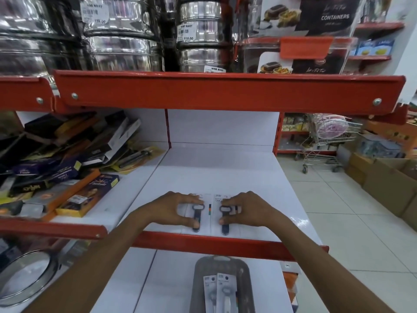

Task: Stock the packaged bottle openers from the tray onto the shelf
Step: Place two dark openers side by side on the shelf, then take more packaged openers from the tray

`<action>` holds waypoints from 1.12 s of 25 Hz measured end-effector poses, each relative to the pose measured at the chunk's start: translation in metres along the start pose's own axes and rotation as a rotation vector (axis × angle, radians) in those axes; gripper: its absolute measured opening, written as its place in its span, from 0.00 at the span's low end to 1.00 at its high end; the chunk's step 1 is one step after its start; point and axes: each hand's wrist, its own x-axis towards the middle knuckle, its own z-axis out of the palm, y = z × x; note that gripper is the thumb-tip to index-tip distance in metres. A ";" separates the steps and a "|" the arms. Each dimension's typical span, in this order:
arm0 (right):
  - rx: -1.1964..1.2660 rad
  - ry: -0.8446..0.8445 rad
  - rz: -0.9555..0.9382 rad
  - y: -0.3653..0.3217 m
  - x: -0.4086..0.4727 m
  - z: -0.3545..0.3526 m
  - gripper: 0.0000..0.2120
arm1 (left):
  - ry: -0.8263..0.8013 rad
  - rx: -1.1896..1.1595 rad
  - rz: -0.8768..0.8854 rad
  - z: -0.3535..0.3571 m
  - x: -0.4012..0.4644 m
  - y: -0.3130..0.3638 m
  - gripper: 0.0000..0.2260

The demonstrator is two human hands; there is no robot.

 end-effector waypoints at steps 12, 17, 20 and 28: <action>0.064 0.236 -0.035 -0.017 -0.041 0.009 0.27 | 0.098 0.031 0.070 0.003 -0.029 0.017 0.30; 0.078 0.656 -0.284 -0.024 -0.107 0.023 0.12 | 0.437 0.022 0.272 0.023 -0.076 0.039 0.20; -0.026 0.622 -0.403 -0.007 -0.136 0.063 0.10 | 0.490 -0.008 0.386 0.066 -0.103 0.048 0.10; 0.033 -0.203 0.129 0.054 -0.086 0.195 0.33 | -0.160 0.066 -0.004 0.207 -0.061 -0.004 0.28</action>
